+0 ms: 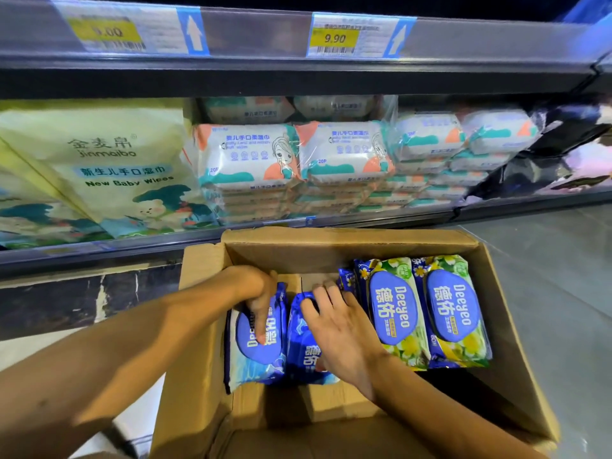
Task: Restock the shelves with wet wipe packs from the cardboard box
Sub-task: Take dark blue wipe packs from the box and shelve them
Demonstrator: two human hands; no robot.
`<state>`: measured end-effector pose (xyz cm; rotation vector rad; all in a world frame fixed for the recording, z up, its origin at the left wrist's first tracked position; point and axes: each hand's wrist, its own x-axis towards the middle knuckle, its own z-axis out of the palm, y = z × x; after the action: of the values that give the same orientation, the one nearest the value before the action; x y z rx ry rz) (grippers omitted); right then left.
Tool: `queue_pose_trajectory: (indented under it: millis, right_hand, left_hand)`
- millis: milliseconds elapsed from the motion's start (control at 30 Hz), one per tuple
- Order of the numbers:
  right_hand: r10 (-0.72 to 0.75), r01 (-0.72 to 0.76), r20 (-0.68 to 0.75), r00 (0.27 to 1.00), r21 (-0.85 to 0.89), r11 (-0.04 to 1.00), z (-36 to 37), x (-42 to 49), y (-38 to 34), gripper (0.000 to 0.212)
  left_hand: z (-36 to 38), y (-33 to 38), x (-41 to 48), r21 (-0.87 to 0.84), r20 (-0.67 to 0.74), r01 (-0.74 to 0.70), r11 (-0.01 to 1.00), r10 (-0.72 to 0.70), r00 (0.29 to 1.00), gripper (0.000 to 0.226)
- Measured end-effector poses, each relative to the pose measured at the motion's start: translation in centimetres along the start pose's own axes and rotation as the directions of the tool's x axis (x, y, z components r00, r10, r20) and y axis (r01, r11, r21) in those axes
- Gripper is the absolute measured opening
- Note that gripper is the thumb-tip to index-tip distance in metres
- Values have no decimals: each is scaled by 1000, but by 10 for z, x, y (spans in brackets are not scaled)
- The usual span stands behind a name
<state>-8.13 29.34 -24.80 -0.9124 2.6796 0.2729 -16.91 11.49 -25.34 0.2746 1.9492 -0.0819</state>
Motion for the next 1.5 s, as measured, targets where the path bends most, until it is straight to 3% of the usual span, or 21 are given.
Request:
queue_pose_trajectory:
  millis: [100, 167, 300, 400, 533, 667, 767, 900, 967, 1067, 1167, 1267, 1400, 1500]
  right_hand:
    - [10, -8, 26, 1000, -52, 999, -4, 5, 0, 95]
    - [-13, 14, 52, 999, -23, 1000, -7, 7, 1, 96]
    - [-44, 37, 52, 998, 138, 990, -5, -3, 12, 95]
    - [-35, 6, 135, 990, 215, 977, -5, -11, 17, 104]
    - [-36, -20, 243, 969, 223, 975, -14, -12, 12, 113]
    - [-58, 0, 258, 964, 218, 976, -23, -21, 16, 102]
    - [-80, 1, 268, 960, 280, 960, -53, -29, 25, 99]
    - [-39, -34, 272, 962, 258, 966, -147, -34, 47, 89]
    - [14, -67, 230, 973, 224, 972, -204, -38, 61, 78]
    - [119, -140, 117, 986, 195, 971, -284, -45, 78, 79]
    - [234, -214, -62, 970, 225, 950, -342, -59, 98, 81]
    - [321, -215, -216, 922, 406, 888, -366, -76, 117, 81]
    - [266, -36, -352, 897, 542, 840, -377, -78, 127, 75]
    - [224, 50, -371, 901, 602, 797, -376, -74, 131, 68]
  left_hand:
    - [-1, 2, -2, -30, -8, 2, 1000, -2, 1000, 145]
    - [3, 3, -4, -24, 4, -31, 999, 32, 999, 147]
    - [16, 7, -18, 70, -90, -126, 990, 132, 987, 111]
    - [28, 20, -33, 172, -226, -167, 971, 203, 953, 101]
    - [37, 22, -55, 237, -284, -192, 952, 257, 924, 95]
    - [27, 9, -95, 330, -401, -225, 917, 352, 846, 93]
    - [4, -12, -144, 169, -546, -366, 915, 397, 738, 86]
    - [-26, -50, -204, -112, -730, -551, 827, 307, 610, 72]
    - [-34, -60, -226, -221, -813, -652, 725, 232, 534, 73]
    - [-44, -68, -254, -301, -900, -774, 557, 102, 423, 81]
    - [-55, -71, -285, -299, -941, -838, 457, 2, 338, 74]
    - [-67, -78, -313, -252, -968, -876, 411, -114, 225, 70]
    - [-74, -84, -334, -198, -960, -930, 310, -255, 119, 70]
    - [-72, -83, -334, -190, -926, -960, 207, -364, 104, 64]
